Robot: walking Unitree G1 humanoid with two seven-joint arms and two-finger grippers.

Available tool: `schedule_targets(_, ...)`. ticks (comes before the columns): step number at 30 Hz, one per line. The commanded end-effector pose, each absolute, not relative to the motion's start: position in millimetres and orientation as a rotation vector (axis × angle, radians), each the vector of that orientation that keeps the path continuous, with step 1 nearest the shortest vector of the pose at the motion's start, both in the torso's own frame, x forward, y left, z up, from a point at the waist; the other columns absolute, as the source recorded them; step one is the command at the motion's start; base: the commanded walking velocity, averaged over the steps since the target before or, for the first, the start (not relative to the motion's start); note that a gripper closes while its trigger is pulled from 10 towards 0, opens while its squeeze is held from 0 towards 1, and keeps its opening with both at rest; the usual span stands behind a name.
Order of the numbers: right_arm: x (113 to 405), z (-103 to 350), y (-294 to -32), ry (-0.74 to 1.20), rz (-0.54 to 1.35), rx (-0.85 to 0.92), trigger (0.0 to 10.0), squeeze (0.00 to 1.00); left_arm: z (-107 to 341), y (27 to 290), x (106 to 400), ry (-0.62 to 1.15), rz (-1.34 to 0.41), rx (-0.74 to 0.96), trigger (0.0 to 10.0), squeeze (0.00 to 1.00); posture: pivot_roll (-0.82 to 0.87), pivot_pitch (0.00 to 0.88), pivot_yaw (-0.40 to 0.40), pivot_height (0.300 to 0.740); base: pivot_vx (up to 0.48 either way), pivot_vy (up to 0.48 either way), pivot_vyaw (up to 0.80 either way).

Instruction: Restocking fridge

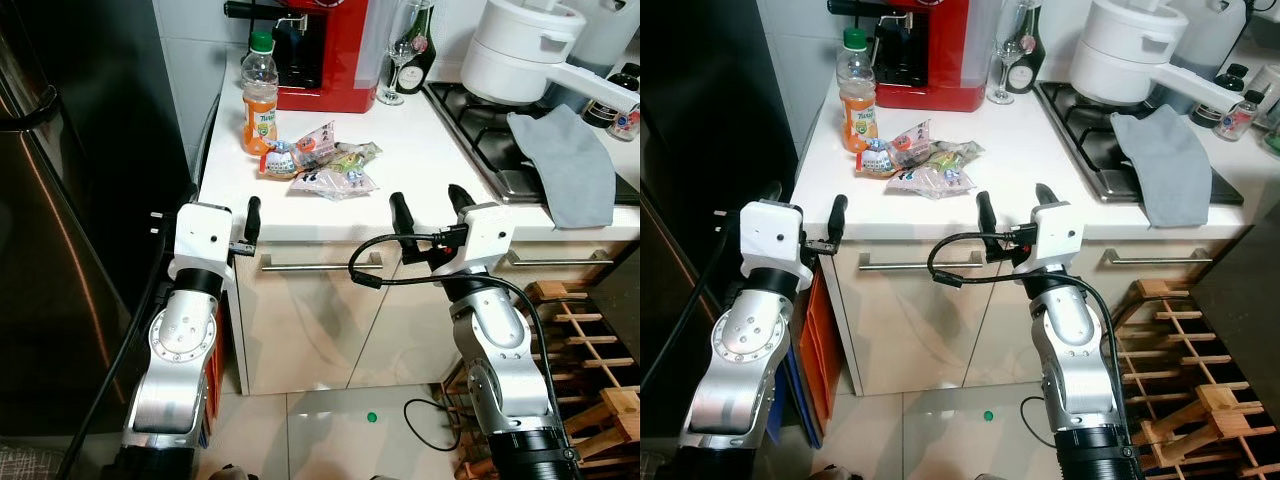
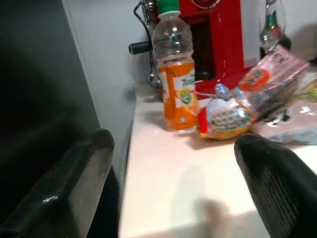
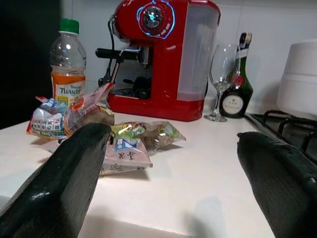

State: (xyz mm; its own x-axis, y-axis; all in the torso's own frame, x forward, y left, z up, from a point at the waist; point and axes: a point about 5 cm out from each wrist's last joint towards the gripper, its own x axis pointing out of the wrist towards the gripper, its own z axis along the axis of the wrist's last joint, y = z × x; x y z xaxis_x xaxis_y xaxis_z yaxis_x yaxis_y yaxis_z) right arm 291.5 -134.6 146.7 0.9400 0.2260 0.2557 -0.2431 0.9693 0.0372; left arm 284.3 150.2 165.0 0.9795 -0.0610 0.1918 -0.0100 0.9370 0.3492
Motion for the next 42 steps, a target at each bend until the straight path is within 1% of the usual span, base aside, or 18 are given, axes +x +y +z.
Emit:
schedule_targets(1,296.8,148.8,-138.3,-0.255,0.225,0.093,10.0,0.00,175.2,142.9,290.3,-0.224,-0.049,0.407,10.0,1.00,-0.02,0.000,-0.037,0.740,0.000,0.000,0.00)
schedule_targets(4,298.4,148.9,-138.6,-0.256,0.219,0.102,10.0,0.00,177.6,141.8,292.6,-0.225,-0.054,0.424,10.0,1.00,-0.02,0.000,-0.037,0.740,0.000,0.000,0.00)
schedule_targets(5,300.9,147.2,-139.4,-0.248,0.211,0.113,10.0,0.00,179.2,140.3,294.8,-0.221,-0.062,0.434,10.0,0.00,-0.02,0.000,-0.032,0.740,0.000,0.000,0.78)
schedule_targets(7,301.5,146.2,-139.7,-0.244,0.209,0.116,10.0,0.00,179.7,139.9,295.3,-0.220,-0.065,0.434,10.0,0.00,-0.02,0.000,-0.032,0.740,0.000,0.000,0.78)
schedule_targets(8,302.0,144.4,-139.2,-0.238,0.207,0.120,10.0,0.00,181.1,139.9,296.5,-0.222,-0.072,0.435,10.0,0.00,-0.01,0.000,-0.001,0.740,0.000,0.000,0.44)
schedule_targets(11,302.5,142.7,-138.5,-0.233,0.205,0.123,10.0,0.00,182.8,140.0,297.6,-0.223,-0.078,0.437,10.0,0.00,-0.01,0.000,-0.001,0.740,0.000,0.000,0.44)
schedule_targets(12,302.3,141.4,-138.2,-0.231,0.197,0.128,10.0,0.00,184.6,140.7,298.8,-0.220,-0.088,0.430,10.0,0.00,-0.01,0.000,0.021,0.740,0.000,0.000,0.00)
schedule_targets(14,302.0,140.4,-137.9,-0.231,0.189,0.134,10.0,0.00,185.4,140.7,299.6,-0.214,-0.100,0.413,10.0,0.00,-0.01,0.000,0.023,0.740,0.000,0.000,0.00)
schedule_targets(15,300.4,136.8,-136.1,-0.223,0.183,0.144,10.0,0.00,185.7,140.7,299.5,-0.207,-0.098,0.378,10.0,0.00,0.00,0.000,0.022,0.740,0.000,0.000,0.00)
schedule_targets(18,299.5,134.3,-133.9,-0.211,0.193,0.146,10.0,0.00,185.3,138.1,297.5,-0.217,-0.092,0.371,10.0,0.00,0.00,0.000,0.011,0.740,0.000,0.000,0.00)
schedule_targets(22,301.1,137.3,-132.8,-0.221,0.218,0.130,10.0,0.00,195.1,137.8,296.5,-0.281,-0.081,0.359,10.0,0.00,0.00,0.000,-0.005,0.740,0.000,0.000,0.00)
schedule_targets(23,303.6,149.1,-131.3,-0.263,0.233,0.122,10.0,0.00,205.0,138.6,296.3,-0.329,-0.074,0.346,10.0,0.00,0.00,0.000,-0.013,0.740,0.480,0.000,0.00)
schedule_targets(24,303.6,149.1,-131.3,-0.263,0.233,0.122,10.0,0.00,205.0,138.6,296.3,-0.329,-0.074,0.346,10.0,0.00,0.00,0.000,-0.013,0.740,0.480,0.000,0.00)
schedule_targets(26,307.5,171.4,-127.6,-0.347,0.254,0.100,10.0,0.00,215.6,137.6,298.4,-0.379,-0.055,0.354,10.0,0.00,-0.01,0.000,-0.018,0.740,0.480,0.000,0.00)
schedule_targets(28,309.8,180.0,-126.2,-0.379,0.261,0.093,10.0,0.00,219.1,137.0,300.1,-0.391,-0.049,0.338,10.0,0.00,-0.01,0.000,-0.020,0.740,0.480,0.000,0.00)
schedule_targets(42,320.8,209.0,-121.4,-0.472,0.290,0.084,10.0,0.00,230.9,138.5,302.0,-0.467,0.000,0.302,10.0,0.00,-0.01,0.000,-0.022,0.740,0.476,0.000,0.00)
